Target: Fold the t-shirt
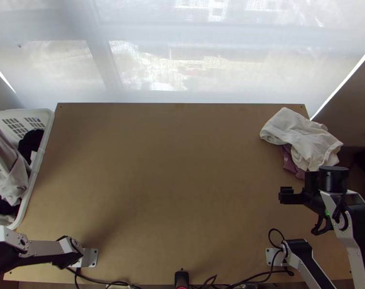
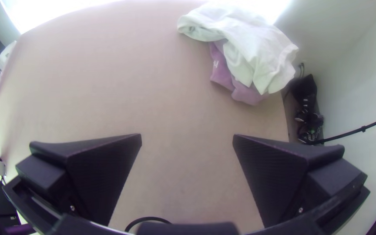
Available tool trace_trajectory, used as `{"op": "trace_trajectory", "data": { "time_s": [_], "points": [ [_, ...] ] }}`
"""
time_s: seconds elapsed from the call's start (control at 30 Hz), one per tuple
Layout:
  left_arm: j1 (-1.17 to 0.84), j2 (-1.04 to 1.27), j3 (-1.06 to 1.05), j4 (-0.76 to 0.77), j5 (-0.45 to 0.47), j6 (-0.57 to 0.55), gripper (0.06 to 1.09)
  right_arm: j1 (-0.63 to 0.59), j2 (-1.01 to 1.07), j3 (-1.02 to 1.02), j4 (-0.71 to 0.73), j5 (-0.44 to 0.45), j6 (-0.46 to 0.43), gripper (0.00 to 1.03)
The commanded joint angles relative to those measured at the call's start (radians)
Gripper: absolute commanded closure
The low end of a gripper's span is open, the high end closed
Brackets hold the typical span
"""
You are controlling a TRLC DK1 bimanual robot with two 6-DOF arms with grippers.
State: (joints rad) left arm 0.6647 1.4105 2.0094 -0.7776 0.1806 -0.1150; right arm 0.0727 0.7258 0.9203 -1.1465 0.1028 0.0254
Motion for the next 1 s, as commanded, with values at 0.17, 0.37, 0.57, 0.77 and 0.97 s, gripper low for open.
{"op": "trace_trajectory", "data": {
  "time_s": [0.17,0.37,0.57,0.77,0.97],
  "points": [
    [-0.657,-0.091,0.065,-0.054,0.008,-0.006,1.05,-0.004,-0.026,0.086,-0.068,-0.002,-0.090,0.05],
    [-1.030,-0.094,-0.066,-0.127,0.008,-0.012,1.05,-0.022,-0.020,0.123,-0.093,-0.002,-0.124,0.05],
    [-1.373,-0.102,-0.313,-0.112,0.002,-0.014,1.05,-0.044,-0.011,0.140,-0.096,0.002,-0.151,0.05],
    [-1.587,-0.076,-0.426,-0.098,0.002,-0.008,1.05,-0.106,-0.016,0.132,-0.099,0.002,-0.168,0.05],
    [-1.775,-0.065,-0.538,-0.121,0.011,0.049,0.95,-0.174,-0.028,0.138,-0.110,0.002,-0.191,0.05]
  ]
}}
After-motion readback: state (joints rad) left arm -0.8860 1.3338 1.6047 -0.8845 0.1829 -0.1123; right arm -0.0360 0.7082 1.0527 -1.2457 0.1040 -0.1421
